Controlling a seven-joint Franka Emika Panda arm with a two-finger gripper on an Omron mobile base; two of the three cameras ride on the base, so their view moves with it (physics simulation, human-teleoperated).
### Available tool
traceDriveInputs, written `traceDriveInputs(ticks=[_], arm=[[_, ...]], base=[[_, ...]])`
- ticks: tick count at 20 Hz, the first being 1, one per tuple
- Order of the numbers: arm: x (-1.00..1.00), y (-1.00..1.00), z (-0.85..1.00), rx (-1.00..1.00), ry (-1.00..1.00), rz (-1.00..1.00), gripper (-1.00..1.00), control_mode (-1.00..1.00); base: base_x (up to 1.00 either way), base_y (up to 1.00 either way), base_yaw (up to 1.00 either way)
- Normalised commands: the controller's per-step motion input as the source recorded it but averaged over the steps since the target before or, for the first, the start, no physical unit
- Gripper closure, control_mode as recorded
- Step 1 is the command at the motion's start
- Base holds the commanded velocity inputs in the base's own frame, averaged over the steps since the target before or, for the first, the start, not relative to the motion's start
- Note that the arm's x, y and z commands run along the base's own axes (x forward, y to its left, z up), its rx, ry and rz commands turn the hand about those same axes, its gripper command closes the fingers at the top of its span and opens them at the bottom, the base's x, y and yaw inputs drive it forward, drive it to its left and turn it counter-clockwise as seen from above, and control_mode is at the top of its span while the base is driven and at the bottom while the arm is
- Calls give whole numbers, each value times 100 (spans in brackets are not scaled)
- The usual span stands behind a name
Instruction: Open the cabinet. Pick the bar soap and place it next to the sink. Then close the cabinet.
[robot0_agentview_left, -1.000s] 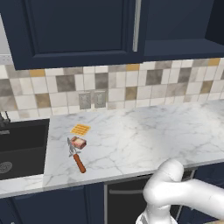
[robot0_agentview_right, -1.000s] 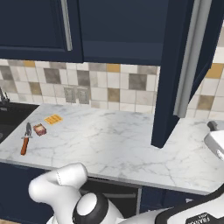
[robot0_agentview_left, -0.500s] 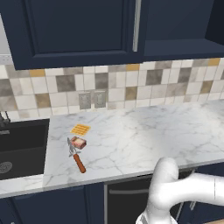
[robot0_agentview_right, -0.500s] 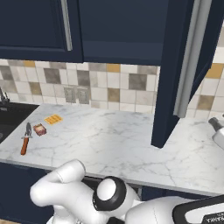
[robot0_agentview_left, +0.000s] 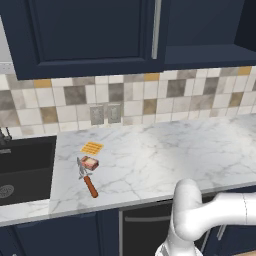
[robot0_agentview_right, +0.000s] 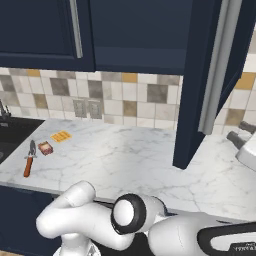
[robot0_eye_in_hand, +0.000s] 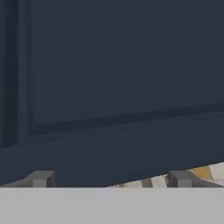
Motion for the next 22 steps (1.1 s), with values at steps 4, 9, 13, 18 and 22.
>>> traceDriveInputs(ticks=[4, 9, 13, 18, 22], arm=[[-26, 43, 59, 12, -10, 3, -100, -100], [-32, 71, 31, 6, -4, 5, -100, -100], [-14, 92, 0, 0, 0, 5, -100, -100], [-3, 99, 13, 0, 0, 2, -100, -100], [5, 91, 18, 0, 0, 0, -100, -100]], base=[[0, 0, 0], [0, 0, 0], [0, 0, 0], [0, 0, 0], [0, 0, 0]])
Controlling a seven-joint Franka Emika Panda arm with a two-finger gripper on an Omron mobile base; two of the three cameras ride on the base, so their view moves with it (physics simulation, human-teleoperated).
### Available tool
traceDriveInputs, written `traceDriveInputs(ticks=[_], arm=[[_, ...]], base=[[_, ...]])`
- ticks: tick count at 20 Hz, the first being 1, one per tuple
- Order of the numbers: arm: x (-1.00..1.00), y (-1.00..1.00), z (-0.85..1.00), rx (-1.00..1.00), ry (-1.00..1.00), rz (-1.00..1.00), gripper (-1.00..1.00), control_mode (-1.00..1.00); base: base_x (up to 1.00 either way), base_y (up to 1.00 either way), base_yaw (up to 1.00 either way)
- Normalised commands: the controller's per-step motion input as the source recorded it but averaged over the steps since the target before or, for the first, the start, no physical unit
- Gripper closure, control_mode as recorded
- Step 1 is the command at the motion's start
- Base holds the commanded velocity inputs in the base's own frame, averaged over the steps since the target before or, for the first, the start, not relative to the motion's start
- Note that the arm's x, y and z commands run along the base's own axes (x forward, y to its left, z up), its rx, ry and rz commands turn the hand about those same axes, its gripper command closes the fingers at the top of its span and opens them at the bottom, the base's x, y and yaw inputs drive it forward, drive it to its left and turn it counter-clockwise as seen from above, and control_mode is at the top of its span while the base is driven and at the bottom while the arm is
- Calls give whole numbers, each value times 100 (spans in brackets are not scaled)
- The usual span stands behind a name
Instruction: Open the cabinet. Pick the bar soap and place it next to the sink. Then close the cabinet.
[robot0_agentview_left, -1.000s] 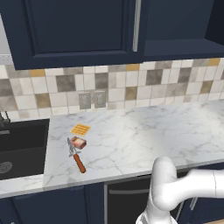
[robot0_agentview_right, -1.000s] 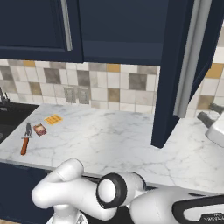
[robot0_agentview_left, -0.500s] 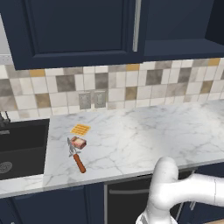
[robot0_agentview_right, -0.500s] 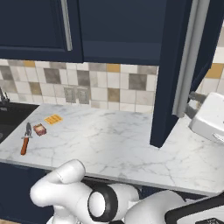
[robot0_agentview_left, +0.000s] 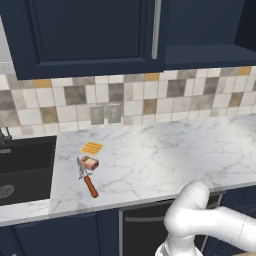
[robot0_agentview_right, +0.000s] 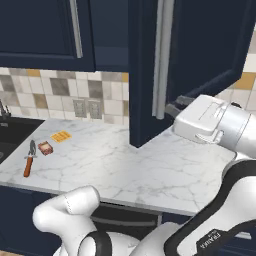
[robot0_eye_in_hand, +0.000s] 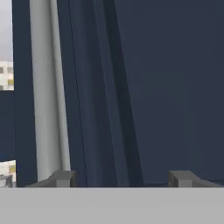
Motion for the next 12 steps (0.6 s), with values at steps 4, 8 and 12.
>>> traceDriveInputs(ticks=[4, 8, 12], arm=[[19, 68, 31, 0, 0, 0, -100, -100], [20, 48, 37, 6, 0, -7, -100, -100], [15, 45, 24, 5, 0, -17, -100, -100]], base=[[0, 0, 0], [0, 0, 0], [0, 0, 0]])
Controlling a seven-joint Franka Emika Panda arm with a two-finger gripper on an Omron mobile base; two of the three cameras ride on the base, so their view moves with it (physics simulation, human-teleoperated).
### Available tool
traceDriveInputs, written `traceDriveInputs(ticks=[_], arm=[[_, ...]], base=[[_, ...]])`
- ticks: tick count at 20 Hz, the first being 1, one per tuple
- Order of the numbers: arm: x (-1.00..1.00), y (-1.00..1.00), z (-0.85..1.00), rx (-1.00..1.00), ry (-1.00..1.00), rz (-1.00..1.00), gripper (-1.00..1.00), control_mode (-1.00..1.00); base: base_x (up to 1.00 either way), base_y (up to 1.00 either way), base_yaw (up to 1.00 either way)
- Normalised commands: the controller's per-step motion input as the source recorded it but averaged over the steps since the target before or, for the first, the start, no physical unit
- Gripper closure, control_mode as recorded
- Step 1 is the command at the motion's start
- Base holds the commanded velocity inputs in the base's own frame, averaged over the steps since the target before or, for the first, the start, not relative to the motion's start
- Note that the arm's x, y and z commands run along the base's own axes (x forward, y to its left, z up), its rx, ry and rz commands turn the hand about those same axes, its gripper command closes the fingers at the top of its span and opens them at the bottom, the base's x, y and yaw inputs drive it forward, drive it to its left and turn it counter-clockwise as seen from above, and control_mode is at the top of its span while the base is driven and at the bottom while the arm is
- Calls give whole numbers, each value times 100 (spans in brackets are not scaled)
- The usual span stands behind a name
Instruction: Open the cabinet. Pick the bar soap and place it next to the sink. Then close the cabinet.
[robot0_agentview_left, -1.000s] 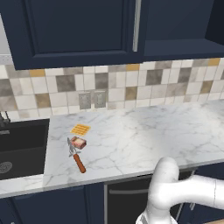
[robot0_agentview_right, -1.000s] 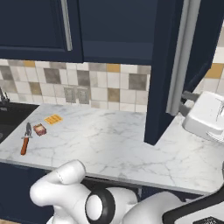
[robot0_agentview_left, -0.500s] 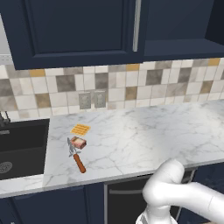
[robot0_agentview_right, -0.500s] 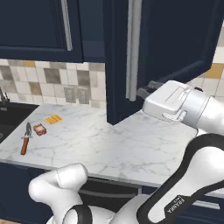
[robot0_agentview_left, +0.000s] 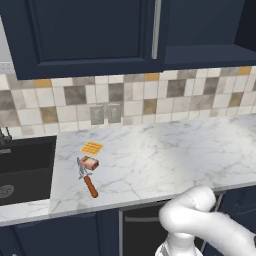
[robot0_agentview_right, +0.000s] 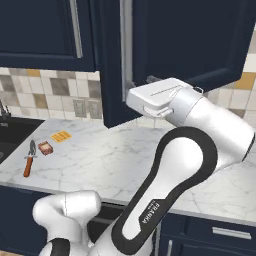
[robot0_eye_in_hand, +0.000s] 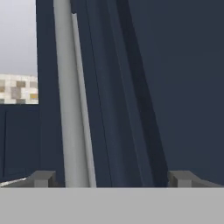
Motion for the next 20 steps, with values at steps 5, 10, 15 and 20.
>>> traceDriveInputs(ticks=[5, 10, 15, 20], arm=[[4, 71, 10, 0, 0, -17, -100, -100], [5, 95, 0, 0, 0, -13, -100, -100], [26, 98, 3, 0, 0, -12, -100, -100], [42, 55, 18, 0, 0, -12, -100, -100]], base=[[0, 0, 0], [0, 0, 0], [0, 0, 0], [0, 0, 0]])
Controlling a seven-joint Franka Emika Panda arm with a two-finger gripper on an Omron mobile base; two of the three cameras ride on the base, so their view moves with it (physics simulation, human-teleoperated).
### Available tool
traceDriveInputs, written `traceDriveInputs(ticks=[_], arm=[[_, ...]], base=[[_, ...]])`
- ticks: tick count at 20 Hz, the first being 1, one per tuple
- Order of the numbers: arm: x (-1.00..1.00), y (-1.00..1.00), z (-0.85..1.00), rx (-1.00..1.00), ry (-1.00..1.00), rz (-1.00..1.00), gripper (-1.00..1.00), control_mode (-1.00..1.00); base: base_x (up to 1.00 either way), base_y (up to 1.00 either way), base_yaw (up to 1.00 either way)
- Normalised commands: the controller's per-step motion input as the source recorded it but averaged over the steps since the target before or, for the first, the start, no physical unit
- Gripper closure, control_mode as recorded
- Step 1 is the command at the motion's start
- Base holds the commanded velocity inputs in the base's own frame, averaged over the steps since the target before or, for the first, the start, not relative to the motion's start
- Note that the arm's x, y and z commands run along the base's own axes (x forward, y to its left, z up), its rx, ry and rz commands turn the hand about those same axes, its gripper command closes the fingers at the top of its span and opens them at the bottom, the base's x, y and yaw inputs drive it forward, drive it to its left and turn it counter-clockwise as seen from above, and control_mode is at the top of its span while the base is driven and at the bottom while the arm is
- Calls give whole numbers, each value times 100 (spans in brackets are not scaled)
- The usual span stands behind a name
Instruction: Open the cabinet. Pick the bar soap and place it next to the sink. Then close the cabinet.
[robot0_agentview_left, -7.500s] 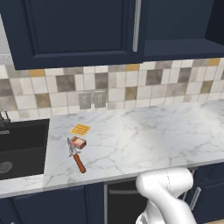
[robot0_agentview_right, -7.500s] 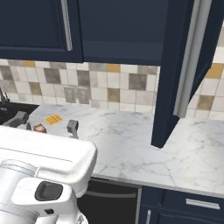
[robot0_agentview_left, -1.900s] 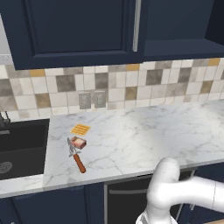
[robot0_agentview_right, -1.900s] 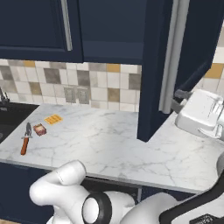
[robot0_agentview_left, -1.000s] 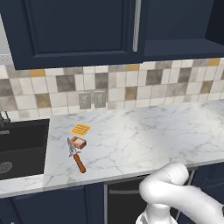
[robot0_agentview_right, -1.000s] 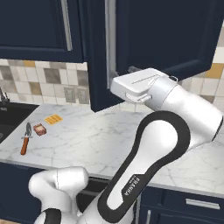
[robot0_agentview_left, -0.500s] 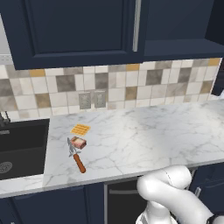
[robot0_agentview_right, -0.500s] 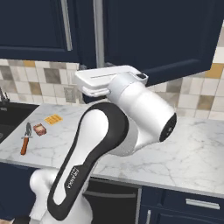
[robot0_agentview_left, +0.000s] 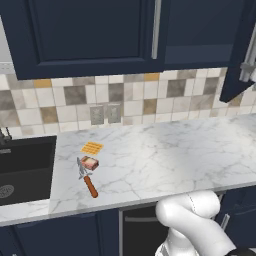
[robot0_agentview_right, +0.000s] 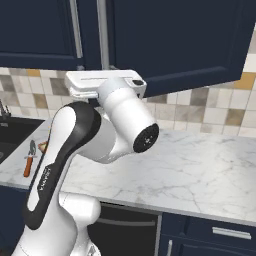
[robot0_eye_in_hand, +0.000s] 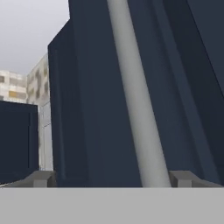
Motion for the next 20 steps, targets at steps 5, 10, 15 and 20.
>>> traceDriveInputs(ticks=[5, 10, 15, 20], arm=[[50, 24, 13, 4, 0, -11, -100, -100], [74, 23, 5, 7, 0, -7, -100, -100], [100, 23, 0, 2, 0, -7, -100, -100], [99, 4, 0, 7, 0, -5, -100, -100]], base=[[0, 0, 0], [0, 0, 0], [0, 0, 0], [0, 0, 0]])
